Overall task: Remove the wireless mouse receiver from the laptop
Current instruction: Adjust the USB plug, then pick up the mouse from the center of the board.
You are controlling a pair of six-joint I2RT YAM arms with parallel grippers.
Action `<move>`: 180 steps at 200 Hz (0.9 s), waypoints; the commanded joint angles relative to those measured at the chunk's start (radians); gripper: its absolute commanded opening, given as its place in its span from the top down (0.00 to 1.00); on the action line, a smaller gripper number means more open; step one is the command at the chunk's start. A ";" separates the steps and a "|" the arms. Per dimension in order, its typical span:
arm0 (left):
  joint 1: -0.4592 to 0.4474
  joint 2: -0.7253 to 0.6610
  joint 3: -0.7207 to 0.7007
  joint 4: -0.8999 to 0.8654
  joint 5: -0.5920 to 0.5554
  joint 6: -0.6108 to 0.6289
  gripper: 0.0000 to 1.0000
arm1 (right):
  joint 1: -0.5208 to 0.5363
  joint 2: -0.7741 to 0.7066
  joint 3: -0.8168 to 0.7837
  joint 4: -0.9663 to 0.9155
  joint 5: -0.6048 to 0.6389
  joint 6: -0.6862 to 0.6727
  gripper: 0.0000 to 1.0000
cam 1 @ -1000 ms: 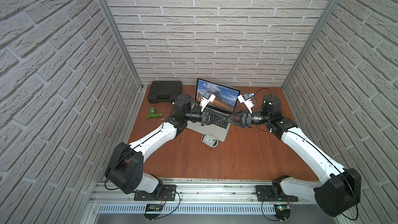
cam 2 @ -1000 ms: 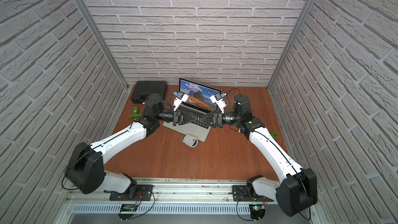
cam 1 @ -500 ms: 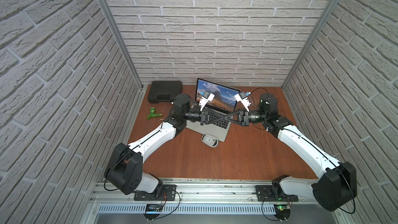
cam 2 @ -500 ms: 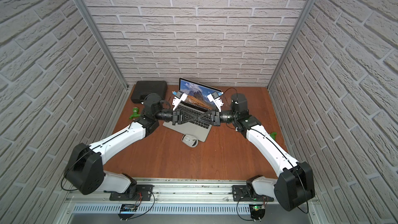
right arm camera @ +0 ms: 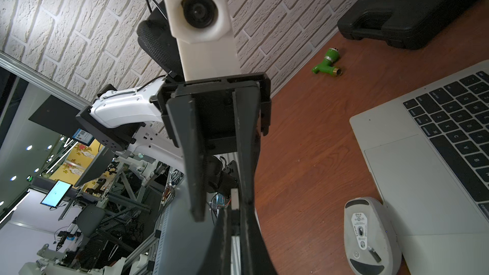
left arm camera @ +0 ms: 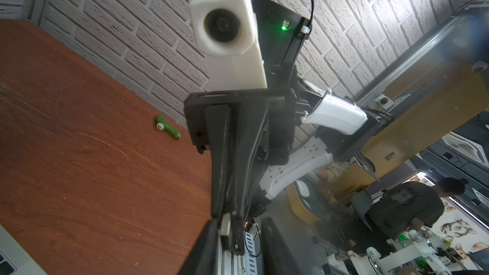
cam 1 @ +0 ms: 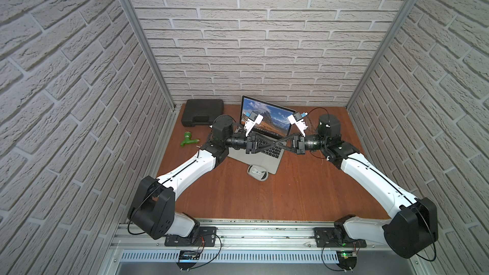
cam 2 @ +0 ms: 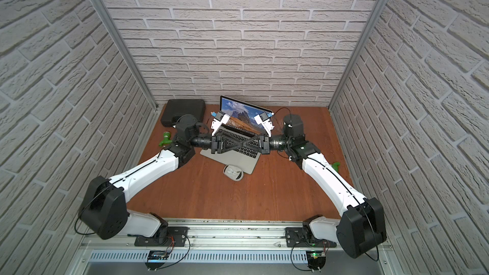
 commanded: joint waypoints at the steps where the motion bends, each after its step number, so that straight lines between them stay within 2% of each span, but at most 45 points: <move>1: 0.069 -0.067 -0.039 0.023 -0.095 0.027 0.20 | 0.004 -0.010 0.035 -0.031 0.028 -0.051 0.97; 24: 0.220 -0.142 -0.155 -0.008 -0.260 0.012 0.19 | -0.016 -0.037 0.022 -0.068 0.047 -0.095 0.97; 32: 0.273 -0.171 -0.197 -0.052 -0.330 0.020 0.22 | -0.015 -0.040 0.030 -0.125 0.063 -0.136 0.97; 48: 0.343 -0.216 -0.247 -0.222 -0.478 0.065 0.28 | 0.011 -0.014 0.084 -0.355 0.118 -0.317 0.97; 61: 0.359 -0.211 -0.259 -0.367 -0.548 0.108 0.32 | 0.071 0.034 0.141 -0.564 0.236 -0.476 0.97; 76: 0.356 -0.183 -0.302 -0.391 -0.521 0.102 0.32 | 0.131 0.106 0.153 -0.636 0.323 -0.513 0.98; 108: 0.341 -0.148 -0.476 -0.191 -0.483 0.003 0.35 | 0.203 0.203 0.033 -0.353 0.339 -0.309 0.97; 129: 0.310 -0.092 -0.497 -0.158 -0.465 0.000 0.35 | 0.227 0.292 0.024 -0.250 0.372 -0.207 0.97; 154: 0.235 0.015 -0.476 -0.101 -0.423 0.000 0.33 | 0.248 0.367 0.022 -0.213 0.363 -0.211 0.97; 180: 0.206 0.131 -0.473 -0.001 -0.403 -0.037 0.32 | 0.249 0.398 0.017 -0.237 0.430 -0.249 0.98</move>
